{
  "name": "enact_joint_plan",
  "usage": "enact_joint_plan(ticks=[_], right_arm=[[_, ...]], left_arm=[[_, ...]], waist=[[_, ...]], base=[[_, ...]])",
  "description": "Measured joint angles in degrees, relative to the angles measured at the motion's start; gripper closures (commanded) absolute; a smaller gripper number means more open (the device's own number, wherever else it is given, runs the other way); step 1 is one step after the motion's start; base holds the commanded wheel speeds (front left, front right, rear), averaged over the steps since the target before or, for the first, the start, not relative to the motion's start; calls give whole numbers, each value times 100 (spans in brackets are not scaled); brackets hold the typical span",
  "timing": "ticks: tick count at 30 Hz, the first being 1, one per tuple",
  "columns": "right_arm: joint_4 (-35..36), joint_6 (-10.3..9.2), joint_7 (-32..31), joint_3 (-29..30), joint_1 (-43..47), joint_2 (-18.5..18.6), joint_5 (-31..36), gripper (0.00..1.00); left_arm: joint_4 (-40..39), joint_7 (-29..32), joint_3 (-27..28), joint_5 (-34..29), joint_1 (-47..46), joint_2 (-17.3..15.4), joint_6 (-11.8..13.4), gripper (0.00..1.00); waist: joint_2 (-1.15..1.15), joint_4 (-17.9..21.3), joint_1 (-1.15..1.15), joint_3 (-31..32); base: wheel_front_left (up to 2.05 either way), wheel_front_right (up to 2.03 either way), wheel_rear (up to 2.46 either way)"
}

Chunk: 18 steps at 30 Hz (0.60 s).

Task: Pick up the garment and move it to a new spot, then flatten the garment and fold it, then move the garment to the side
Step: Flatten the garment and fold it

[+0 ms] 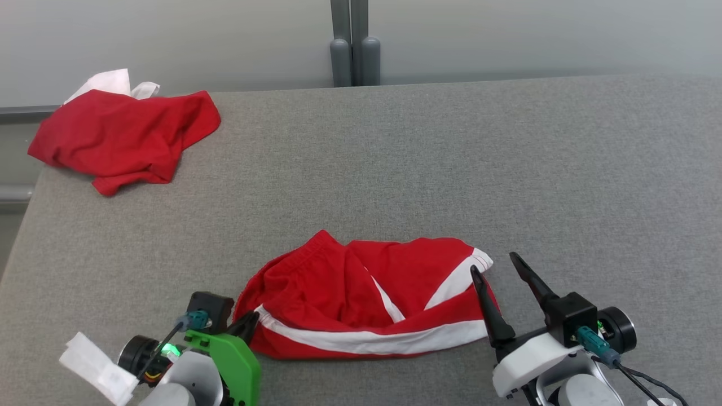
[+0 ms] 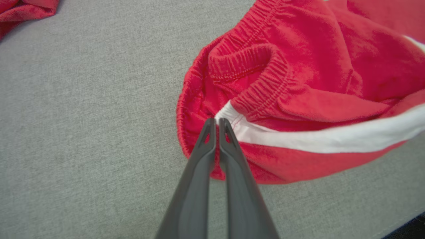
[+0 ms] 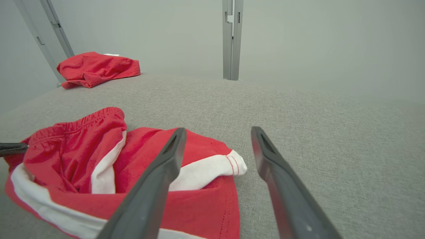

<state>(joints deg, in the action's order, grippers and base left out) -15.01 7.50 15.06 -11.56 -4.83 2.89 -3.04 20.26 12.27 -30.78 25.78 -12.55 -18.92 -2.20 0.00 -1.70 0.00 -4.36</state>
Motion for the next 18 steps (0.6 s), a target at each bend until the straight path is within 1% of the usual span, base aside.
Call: enact_joint_plan(ticks=[5, 10, 14, 15, 16, 17, 18], right_arm=[[-20, 0, 0, 402, 100, -2, 88, 0], [-35, 0, 0, 750, 261, 10, 164, 0], [-32, 0, 0, 907, 345, 12, 182, 0], [-30, 0, 0, 927, 345, 10, 185, 0], [-25, 0, 0, 945, 345, 10, 185, 0], [-24, 0, 0, 959, 345, 9, 185, 0], [-23, 0, 0, 980, 346, 9, 185, 0]], left_arm=[[32, -378, 267, 221, 282, 51, 242, 100], [63, -877, 493, 403, 469, 282, 426, 100], [94, -1187, 636, 586, 626, 450, 515, 99], [98, -1265, 680, 614, 666, 480, 533, 84], [94, -1370, 723, 651, 698, 516, 559, 63], [80, -1493, 764, 666, 728, 544, 572, 29], [53, -1652, 816, 682, 751, 572, 588, 0]], waist=[[0, -52, 0, -22], [0, -84, 0, -54], [0, -64, 0, -63], [0, -57, 0, -63], [0, -49, 0, -62], [0, -43, 0, -58], [0, -40, 0, -53]], base=[[0, 0, 0], [0, 0, 0], [0, 0, 0], [0, 0, 0], [0, 0, 0], [0, 0, 0], [0, 0, 0]])
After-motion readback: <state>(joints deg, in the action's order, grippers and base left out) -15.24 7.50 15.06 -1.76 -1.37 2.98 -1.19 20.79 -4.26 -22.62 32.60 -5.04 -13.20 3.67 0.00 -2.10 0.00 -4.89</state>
